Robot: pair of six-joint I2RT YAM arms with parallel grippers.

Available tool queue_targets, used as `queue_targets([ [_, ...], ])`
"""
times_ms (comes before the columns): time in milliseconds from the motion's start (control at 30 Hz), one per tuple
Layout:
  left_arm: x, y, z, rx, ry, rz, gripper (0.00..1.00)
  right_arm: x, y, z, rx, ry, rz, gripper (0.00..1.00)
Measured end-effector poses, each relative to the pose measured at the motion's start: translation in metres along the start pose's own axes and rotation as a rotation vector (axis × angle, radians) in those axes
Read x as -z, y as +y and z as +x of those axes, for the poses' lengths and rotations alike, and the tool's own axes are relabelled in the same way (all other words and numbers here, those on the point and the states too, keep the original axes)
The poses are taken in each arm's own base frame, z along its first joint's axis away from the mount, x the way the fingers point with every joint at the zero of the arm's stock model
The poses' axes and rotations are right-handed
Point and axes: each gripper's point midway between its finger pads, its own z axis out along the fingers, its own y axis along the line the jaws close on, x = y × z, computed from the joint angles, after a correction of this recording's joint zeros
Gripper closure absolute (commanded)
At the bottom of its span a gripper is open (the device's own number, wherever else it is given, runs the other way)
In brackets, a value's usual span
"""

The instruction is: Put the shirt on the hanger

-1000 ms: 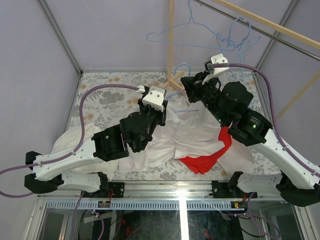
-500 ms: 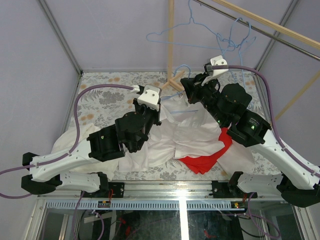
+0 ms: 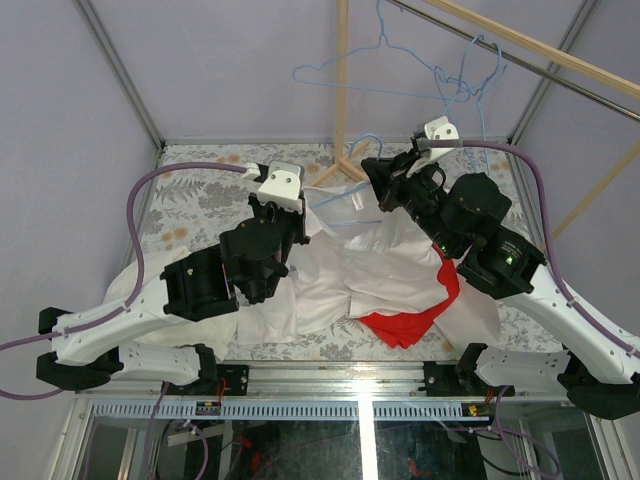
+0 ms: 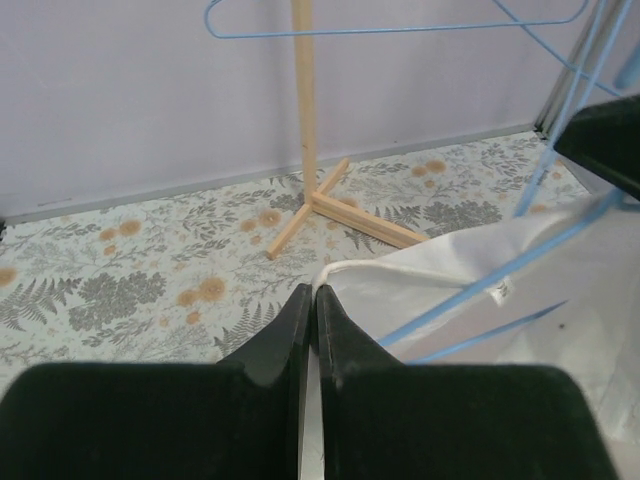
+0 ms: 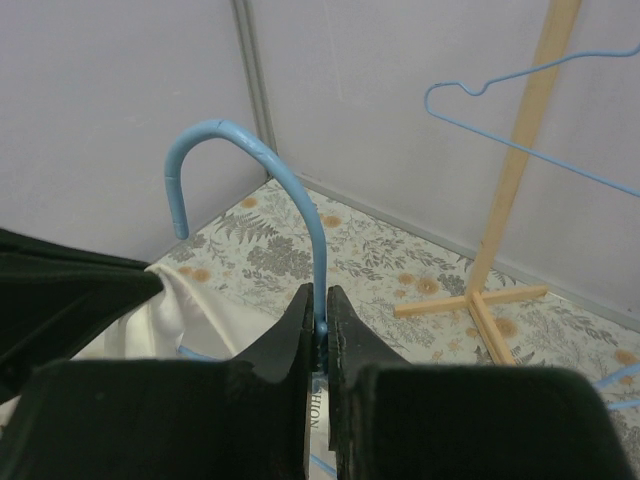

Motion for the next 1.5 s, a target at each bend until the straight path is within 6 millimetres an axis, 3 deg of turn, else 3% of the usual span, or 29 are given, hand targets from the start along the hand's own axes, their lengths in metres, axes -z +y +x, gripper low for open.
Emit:
queue_targets([
  [200, -0.011, 0.013, 0.004, 0.009, 0.043, -0.054, 1.00, 0.002, 0.015, 0.009, 0.061, 0.015, -0.103, 1.00],
  [433, -0.022, 0.025, 0.012, 0.047, 0.092, -0.080, 1.00, 0.002, 0.019, 0.024, 0.104, 0.043, -0.139, 1.00],
  [1000, -0.009, -0.015, 0.008, 0.126, 0.117, 0.196, 1.00, -0.020, 0.000, 0.041, 0.103, 0.076, 0.003, 1.00],
  [1300, -0.004, -0.026, 0.000, 0.169, 0.118, 0.257, 1.00, -0.030, 0.005, 0.017, 0.051, 0.009, 0.004, 1.00],
  [1500, -0.002, -0.031, -0.003, 0.181, 0.113, 0.280, 1.00, -0.031, 0.009, 0.012, 0.028, -0.011, -0.008, 1.00],
])
